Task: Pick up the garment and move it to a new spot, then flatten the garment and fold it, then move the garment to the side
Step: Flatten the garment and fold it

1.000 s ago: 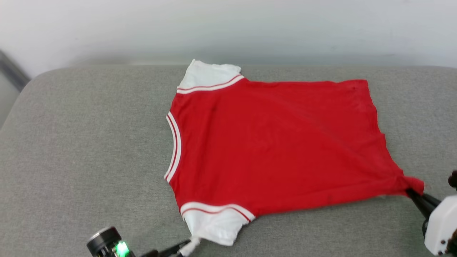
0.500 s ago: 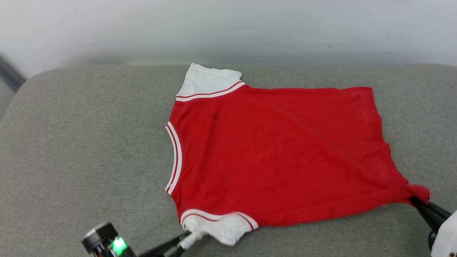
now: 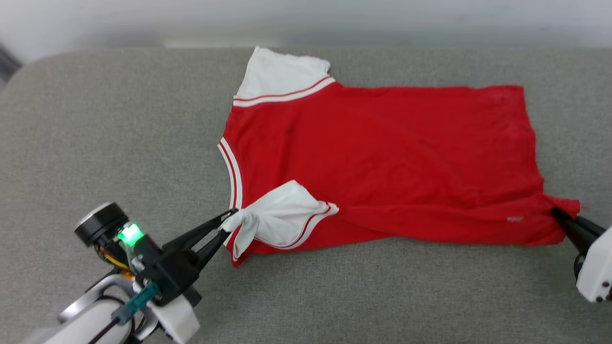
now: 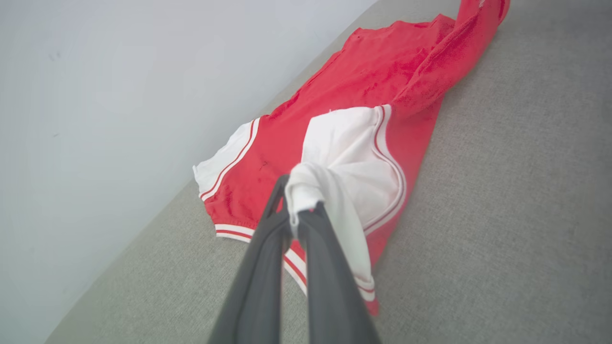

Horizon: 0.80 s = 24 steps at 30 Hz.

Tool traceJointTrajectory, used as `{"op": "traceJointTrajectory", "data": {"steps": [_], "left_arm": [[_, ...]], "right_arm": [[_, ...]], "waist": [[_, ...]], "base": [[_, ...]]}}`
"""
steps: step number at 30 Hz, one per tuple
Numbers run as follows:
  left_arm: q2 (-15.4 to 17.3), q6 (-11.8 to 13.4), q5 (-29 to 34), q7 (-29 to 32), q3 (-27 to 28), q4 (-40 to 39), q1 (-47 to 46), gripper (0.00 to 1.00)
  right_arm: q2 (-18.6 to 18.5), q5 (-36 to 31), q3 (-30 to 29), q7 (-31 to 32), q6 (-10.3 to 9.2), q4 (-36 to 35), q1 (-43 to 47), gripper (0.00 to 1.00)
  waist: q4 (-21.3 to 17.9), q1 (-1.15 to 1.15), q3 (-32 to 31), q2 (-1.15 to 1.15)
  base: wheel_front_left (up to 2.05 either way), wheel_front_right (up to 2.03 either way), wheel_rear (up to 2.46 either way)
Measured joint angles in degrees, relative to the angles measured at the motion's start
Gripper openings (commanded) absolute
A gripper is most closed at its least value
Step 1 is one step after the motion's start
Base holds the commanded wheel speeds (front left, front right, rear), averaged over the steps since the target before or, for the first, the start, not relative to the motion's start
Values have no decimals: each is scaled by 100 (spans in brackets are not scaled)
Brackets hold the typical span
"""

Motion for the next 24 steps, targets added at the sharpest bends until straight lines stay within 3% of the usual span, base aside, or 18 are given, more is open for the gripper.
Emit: {"op": "traceJointTrajectory", "data": {"steps": [8,14,15,16,17,18,19,20,24], "left_arm": [[-358,-344,-88,-14,-94,789,-713,0],[-592,-449,-185,-180,-165,1484,-1243,0],[-678,-486,-271,-212,-222,1695,-1374,16],[-678,-486,-271,-212,-222,1695,-1374,63],[-712,-490,-294,-224,-266,1797,-1419,100],[-744,-493,-304,-236,-313,1905,-1466,100],[-777,-500,-360,-238,-347,2031,-1503,100],[-808,-500,-403,-249,-368,2136,-1509,100],[-942,-452,-538,-263,-344,2515,-1487,100]], "right_arm": [[140,-521,74,493,0,321,-740,0],[293,-915,19,641,0,609,-1082,0],[352,-983,27,688,0,656,-1128,0],[352,-983,27,688,0,656,-1128,0],[380,-1010,31,704,0,667,-1159,0],[402,-1037,40,713,0,680,-1181,0],[424,-1080,58,725,0,701,-1196,29],[447,-1128,67,730,0,734,-1210,100],[583,-1249,38,673,0,834,-1263,100]], "waist": [[46,1,617,0],[104,1,898,0],[127,1,922,0],[127,1,922,0],[133,1,924,0],[136,1,919,0],[132,1,907,0],[124,1,891,0],[100,0,774,0]], "base": [[0,0,0],[0,0,0],[0,0,0],[0,0,0],[0,0,0],[0,0,0],[0,0,0],[0,0,0],[0,0,0]]}}
